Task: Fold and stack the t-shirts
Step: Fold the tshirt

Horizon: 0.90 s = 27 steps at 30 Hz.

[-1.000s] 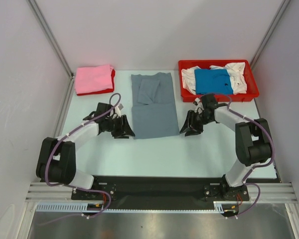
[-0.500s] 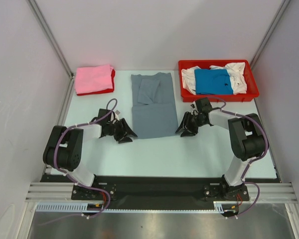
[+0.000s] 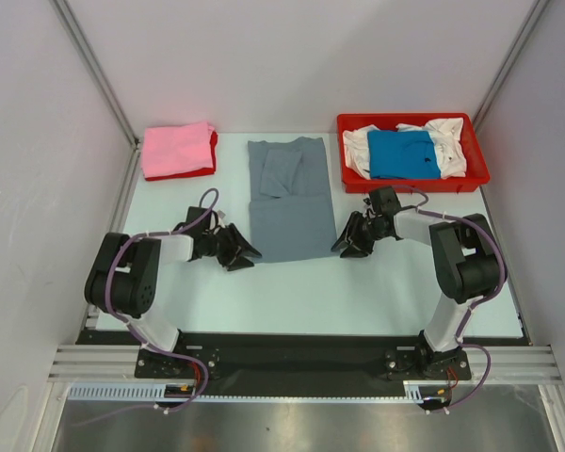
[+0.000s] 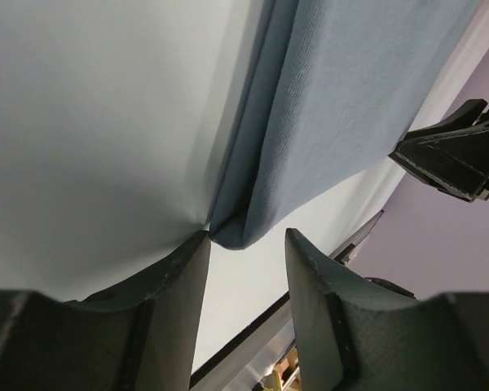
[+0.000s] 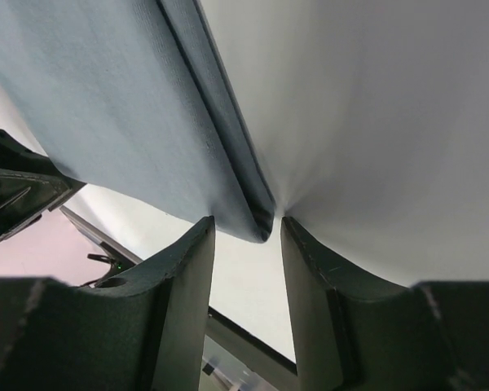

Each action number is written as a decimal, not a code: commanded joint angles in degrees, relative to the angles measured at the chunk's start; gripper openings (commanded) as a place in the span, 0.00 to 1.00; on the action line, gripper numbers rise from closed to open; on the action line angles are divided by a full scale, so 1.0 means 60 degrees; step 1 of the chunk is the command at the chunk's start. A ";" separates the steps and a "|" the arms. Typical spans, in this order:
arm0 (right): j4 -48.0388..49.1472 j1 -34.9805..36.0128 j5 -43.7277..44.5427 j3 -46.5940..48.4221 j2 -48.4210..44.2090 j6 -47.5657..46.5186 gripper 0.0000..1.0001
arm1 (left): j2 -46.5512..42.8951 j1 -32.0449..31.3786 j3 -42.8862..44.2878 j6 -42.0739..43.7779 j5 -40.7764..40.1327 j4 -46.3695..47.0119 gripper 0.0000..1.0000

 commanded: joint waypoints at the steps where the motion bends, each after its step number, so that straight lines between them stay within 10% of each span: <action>1: 0.0507 0.0016 -0.0042 -0.0121 0.0217 0.0361 0.44 | 0.0587 -0.0022 -0.0114 0.0157 -0.1168 -0.0501 0.50; 15: 0.0976 -0.0101 -0.0496 -0.0370 0.0481 0.0640 0.40 | 0.0969 -0.0022 -0.0041 0.0069 -0.1373 -0.0340 0.28; 20: 0.0860 -0.0116 -0.0657 -0.0195 0.0686 0.0174 0.08 | 0.1027 -0.0007 -0.0027 0.0405 -0.1446 -0.0325 0.00; 27: 0.0216 -0.0028 -0.0585 -0.0545 0.0350 -0.0808 0.00 | 0.0254 -0.0036 -0.0566 0.1255 -0.1856 -0.0691 0.00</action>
